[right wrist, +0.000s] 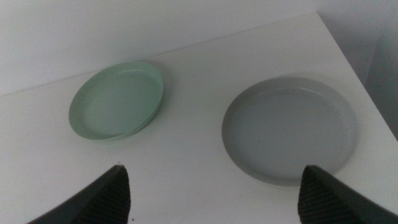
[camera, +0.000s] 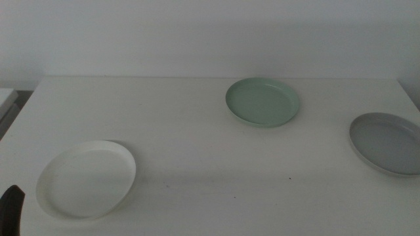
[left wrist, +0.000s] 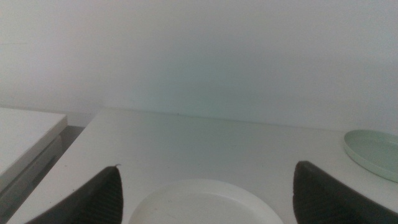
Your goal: Stack the three bowls on top of each other.
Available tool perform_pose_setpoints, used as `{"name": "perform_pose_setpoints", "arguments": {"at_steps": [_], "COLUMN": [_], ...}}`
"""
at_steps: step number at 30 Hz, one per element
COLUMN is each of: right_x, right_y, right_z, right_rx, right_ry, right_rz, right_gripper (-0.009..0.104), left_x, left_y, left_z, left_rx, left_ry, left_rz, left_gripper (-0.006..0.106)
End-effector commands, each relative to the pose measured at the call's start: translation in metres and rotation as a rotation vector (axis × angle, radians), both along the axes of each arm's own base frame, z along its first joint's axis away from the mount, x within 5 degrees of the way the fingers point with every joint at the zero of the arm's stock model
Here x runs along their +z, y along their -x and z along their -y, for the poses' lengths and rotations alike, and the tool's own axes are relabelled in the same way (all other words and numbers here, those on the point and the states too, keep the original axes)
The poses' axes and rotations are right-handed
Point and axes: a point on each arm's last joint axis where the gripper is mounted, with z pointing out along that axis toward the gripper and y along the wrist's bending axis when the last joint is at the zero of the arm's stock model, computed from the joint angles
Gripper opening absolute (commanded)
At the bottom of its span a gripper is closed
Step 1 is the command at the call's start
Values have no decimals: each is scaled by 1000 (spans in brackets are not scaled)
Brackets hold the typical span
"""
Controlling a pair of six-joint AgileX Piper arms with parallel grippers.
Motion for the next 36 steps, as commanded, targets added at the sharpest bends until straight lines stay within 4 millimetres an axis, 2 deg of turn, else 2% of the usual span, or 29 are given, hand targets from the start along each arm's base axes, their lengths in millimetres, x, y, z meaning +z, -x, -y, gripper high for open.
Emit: {"name": "perform_pose_setpoints", "arguments": {"at_steps": [1, 6, 10, 14, 19, 22, 24, 28, 32, 36], "right_x": [9, 19, 17, 15, 14, 13, 13, 2, -28, -59], "right_y": [-4, -16, -37, -58, -74, -89, -102, -132, -160, -188], "right_z": [0, 5, 8, 8, 9, 16, 30, 72, 112, 134], "right_rx": [14, 17, 65, 74, 94, 36, -14, -101, -150, -161], "right_ry": [24, 95, 195, 185, 185, 169, 156, 57, -23, -34], "right_rz": [-42, -162, -254, -314, -429, -473, -503, -560, -624, -687], "right_gripper": [92, 92, 92, 92, 92, 92, 91, 91, 91, 89], "left_x": [1, 1, 1, 1, 1, 1, 1, 1, 1, 1], "left_y": [0, 0, 0, 0, 0, 0, 0, 0, 0, 0], "left_z": [0, 0, 0, 0, 0, 0, 0, 0, 0, 0], "left_rx": [1, 1, 1, 1, 1, 1, 1, 1, 1, 1], "left_ry": [1, 1, 1, 1, 1, 1, 1, 1, 1, 1], "left_rz": [16, 16, 16, 16, 16, 16, 16, 16, 16, 16], "left_gripper": [94, 94, 94, 94, 94, 94, 94, 94, 94, 94]}}
